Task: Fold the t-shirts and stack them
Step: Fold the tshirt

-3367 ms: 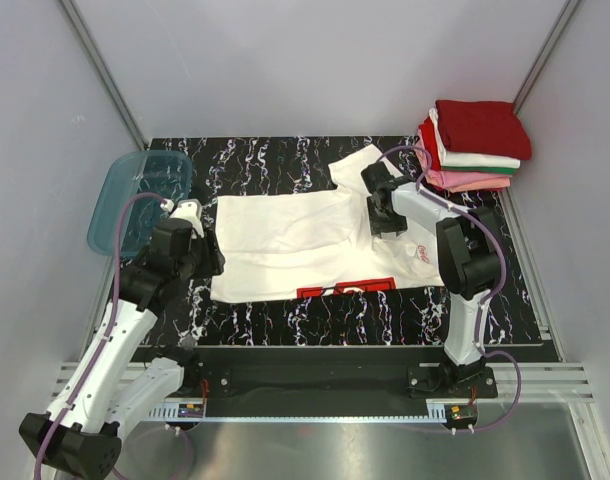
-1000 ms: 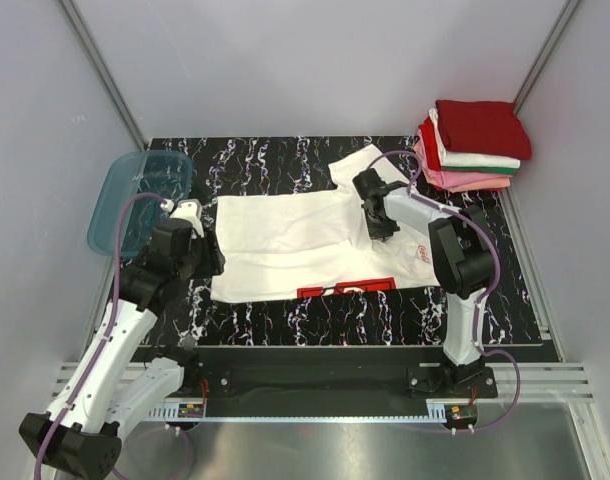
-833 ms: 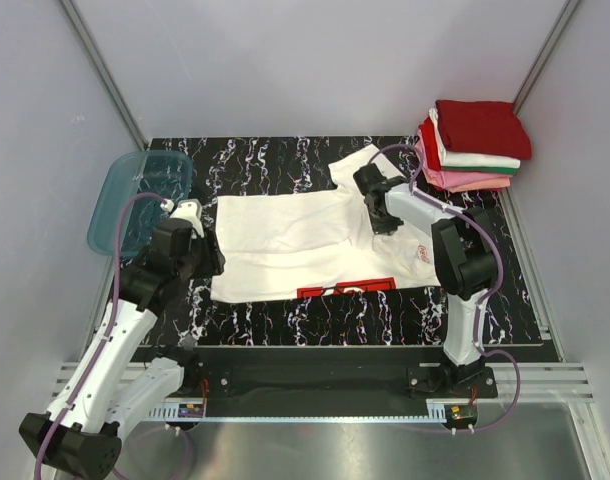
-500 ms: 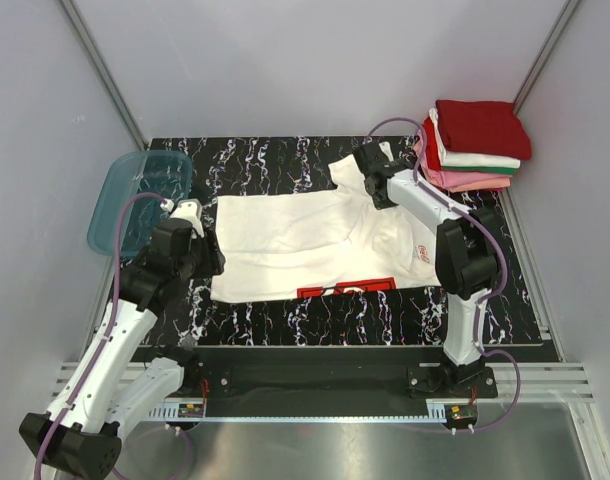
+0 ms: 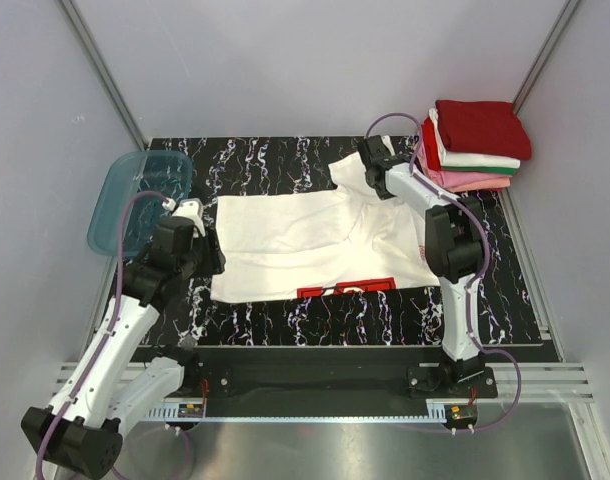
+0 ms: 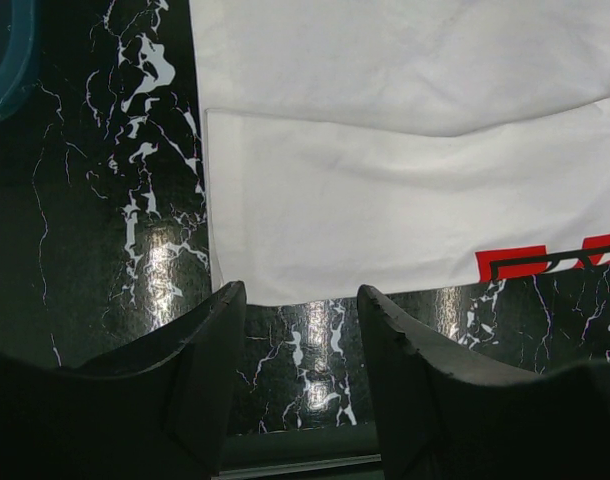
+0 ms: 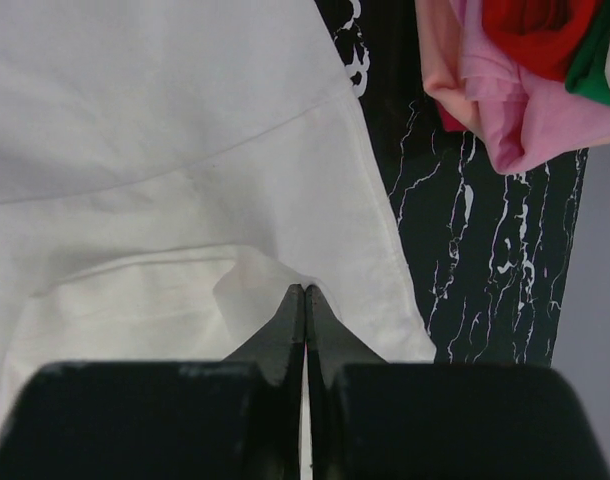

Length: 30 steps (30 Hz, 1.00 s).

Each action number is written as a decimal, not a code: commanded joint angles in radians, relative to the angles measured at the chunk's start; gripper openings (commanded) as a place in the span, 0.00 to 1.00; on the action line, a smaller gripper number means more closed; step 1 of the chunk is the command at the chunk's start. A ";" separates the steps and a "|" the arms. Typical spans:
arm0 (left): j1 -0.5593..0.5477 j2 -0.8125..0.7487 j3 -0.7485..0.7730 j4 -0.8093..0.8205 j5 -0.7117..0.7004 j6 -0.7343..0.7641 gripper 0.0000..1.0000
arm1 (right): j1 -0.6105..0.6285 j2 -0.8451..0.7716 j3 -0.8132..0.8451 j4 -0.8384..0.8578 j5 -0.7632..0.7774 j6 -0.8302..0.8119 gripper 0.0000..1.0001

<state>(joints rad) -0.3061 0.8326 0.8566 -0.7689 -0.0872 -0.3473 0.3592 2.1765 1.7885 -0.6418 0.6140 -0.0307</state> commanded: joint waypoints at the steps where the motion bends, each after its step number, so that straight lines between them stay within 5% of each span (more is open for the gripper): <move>1: 0.005 0.007 -0.002 0.037 -0.011 0.010 0.54 | -0.023 0.019 0.063 0.085 0.049 -0.055 0.00; 11: 0.005 0.023 -0.002 0.034 -0.008 0.008 0.54 | -0.063 0.084 0.107 0.174 0.029 -0.077 0.00; 15: 0.005 0.033 -0.004 0.034 -0.013 0.008 0.55 | -0.088 0.143 0.193 0.091 0.013 -0.025 0.24; 17: 0.005 0.037 -0.004 0.033 -0.016 0.007 0.56 | -0.104 0.158 0.233 0.033 0.007 0.017 0.54; 22: 0.007 0.072 0.002 0.036 -0.017 0.002 0.68 | -0.106 0.057 0.165 0.010 0.001 0.075 0.84; 26: 0.009 0.137 0.024 0.078 0.021 -0.060 0.73 | -0.106 -0.165 0.036 -0.053 -0.116 0.211 0.88; 30: 0.007 0.247 0.003 0.145 0.072 -0.154 0.78 | -0.106 -0.392 -0.293 -0.036 -0.301 0.337 0.90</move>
<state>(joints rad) -0.3008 1.0218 0.8570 -0.7155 -0.0559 -0.4164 0.2481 2.0094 1.6527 -0.6617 0.4717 0.1562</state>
